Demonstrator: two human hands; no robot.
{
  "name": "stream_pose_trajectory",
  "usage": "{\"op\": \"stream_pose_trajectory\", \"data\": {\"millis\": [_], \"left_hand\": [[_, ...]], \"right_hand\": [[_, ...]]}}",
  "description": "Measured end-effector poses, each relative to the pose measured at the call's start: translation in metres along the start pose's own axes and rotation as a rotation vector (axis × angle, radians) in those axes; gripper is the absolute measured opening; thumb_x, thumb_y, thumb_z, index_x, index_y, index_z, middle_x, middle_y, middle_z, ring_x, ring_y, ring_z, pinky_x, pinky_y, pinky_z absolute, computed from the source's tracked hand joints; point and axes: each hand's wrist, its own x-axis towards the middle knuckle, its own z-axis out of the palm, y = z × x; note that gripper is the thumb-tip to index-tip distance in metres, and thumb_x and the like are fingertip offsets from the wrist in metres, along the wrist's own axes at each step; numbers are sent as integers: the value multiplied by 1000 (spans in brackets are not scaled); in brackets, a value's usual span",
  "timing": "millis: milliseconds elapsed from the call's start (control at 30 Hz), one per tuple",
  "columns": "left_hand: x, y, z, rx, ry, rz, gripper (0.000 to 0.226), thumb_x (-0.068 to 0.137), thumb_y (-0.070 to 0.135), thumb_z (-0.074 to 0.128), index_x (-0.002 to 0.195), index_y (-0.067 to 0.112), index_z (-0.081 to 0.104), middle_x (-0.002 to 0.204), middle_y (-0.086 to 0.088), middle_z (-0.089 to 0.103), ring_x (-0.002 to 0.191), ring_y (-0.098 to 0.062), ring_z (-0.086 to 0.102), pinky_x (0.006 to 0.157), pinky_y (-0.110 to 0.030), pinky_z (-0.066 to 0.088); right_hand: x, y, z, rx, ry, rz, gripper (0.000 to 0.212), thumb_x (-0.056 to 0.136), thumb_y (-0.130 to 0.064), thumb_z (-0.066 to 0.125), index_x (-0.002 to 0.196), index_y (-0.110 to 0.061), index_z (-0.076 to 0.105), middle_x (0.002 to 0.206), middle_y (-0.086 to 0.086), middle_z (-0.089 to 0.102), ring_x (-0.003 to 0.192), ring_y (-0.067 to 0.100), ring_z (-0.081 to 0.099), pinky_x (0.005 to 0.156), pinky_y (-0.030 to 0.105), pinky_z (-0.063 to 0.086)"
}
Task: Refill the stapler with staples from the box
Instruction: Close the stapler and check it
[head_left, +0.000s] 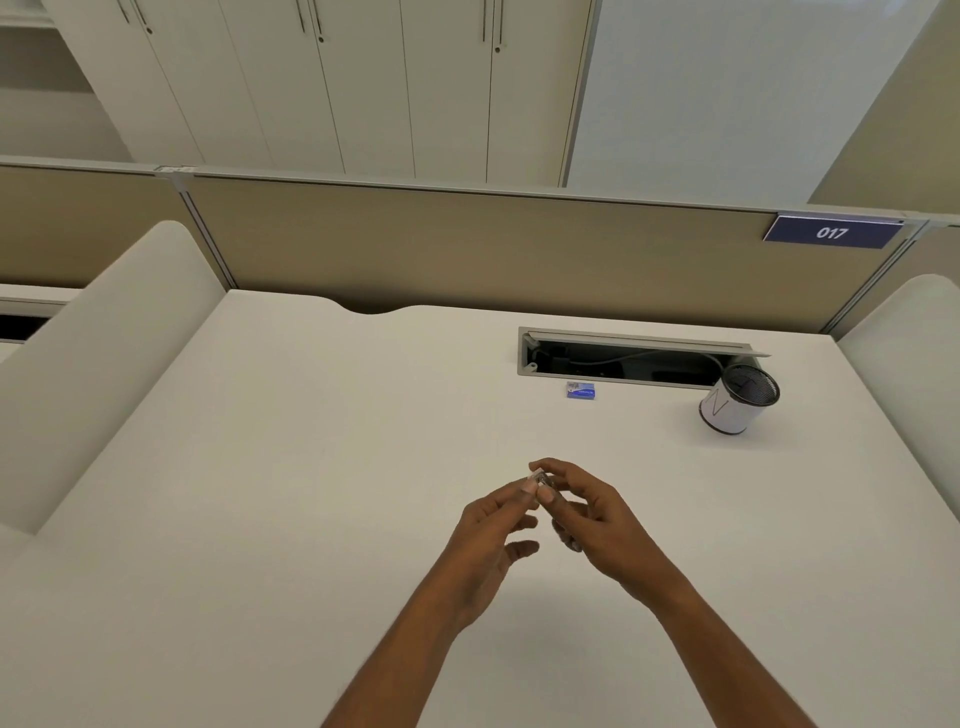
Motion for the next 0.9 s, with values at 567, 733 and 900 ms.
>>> {"op": "stream_pose_trajectory", "data": {"millis": [567,733,900], "left_hand": [[-5,16,-2,75,-187,18,37,98,39,67,124,15,75,115,-9,78,116,-29,72,98,-38,53],[-5,20,1,-23,-171,7,53,96,58,62,126,16,75,116,-7,77,107,-16,71,97,-40,58],[-7,18,-1,-44,-132,55,42,91,40,73,130,24,73,135,-5,71,127,-25,65,95,-41,59]], "right_hand": [[-16,1,9,-596,120,-307,61,91,-55,60,148,-41,39,129,-21,62,118,-1,60,94,21,56],[-18,0,13,-717,317,-392,48,98,-55,50,138,-29,51,117,-17,71,104,-1,69,83,17,57],[-18,-4,10,-757,414,-445,47,97,-49,49,124,-12,61,93,-6,75,83,11,75,67,11,50]]}}
